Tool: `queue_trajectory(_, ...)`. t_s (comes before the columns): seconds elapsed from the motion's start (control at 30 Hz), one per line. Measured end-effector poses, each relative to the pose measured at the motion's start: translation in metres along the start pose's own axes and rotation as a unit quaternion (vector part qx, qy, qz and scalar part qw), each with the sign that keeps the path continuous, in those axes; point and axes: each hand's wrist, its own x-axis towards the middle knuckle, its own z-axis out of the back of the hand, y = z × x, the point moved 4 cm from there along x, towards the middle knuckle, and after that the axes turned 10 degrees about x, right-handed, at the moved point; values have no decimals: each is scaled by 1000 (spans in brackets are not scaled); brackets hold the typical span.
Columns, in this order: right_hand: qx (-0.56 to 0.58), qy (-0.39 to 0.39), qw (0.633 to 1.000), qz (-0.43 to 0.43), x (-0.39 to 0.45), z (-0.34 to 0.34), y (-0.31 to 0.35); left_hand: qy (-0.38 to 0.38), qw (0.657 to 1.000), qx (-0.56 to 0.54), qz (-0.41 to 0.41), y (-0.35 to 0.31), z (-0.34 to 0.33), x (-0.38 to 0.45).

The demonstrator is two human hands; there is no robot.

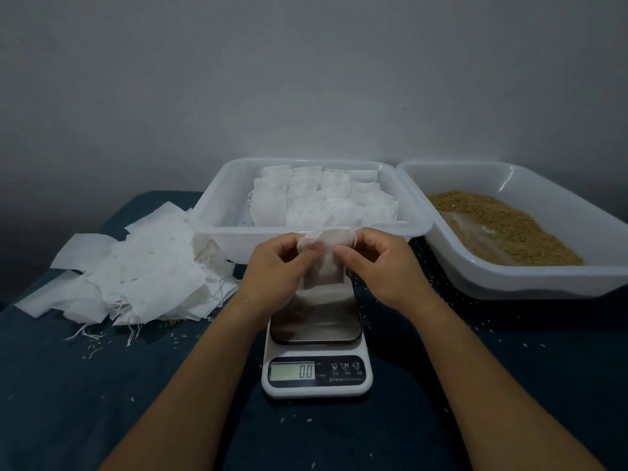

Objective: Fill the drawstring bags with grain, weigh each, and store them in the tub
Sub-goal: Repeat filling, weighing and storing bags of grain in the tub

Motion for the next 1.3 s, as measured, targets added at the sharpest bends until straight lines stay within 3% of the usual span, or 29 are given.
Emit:
queue_trajectory(0.23,43,-78,996,16,1,6,1,64,998,-16,-1,-3,-8,-3)
queue_trajectory(0.43,75,-98,992,25,-1,3,4,83,995,-59,2,-6,-13,-7)
queue_trajectory(0.67,88,-86,991,46,-1,10,13,58,998,-16,-13,-6,-10,-6)
queue_trajectory(0.93,-83,-44,984,154,-5,19,31,72,997,14,-31,-5,-12,-6)
queue_trajectory(1.07,-96,-41,982,158,-4,18,31,77,996,23,-45,-6,-13,-5)
queue_trajectory(1.3,-2,-100,989,107,3,34,30,43,994,-105,4,-18,-28,5)
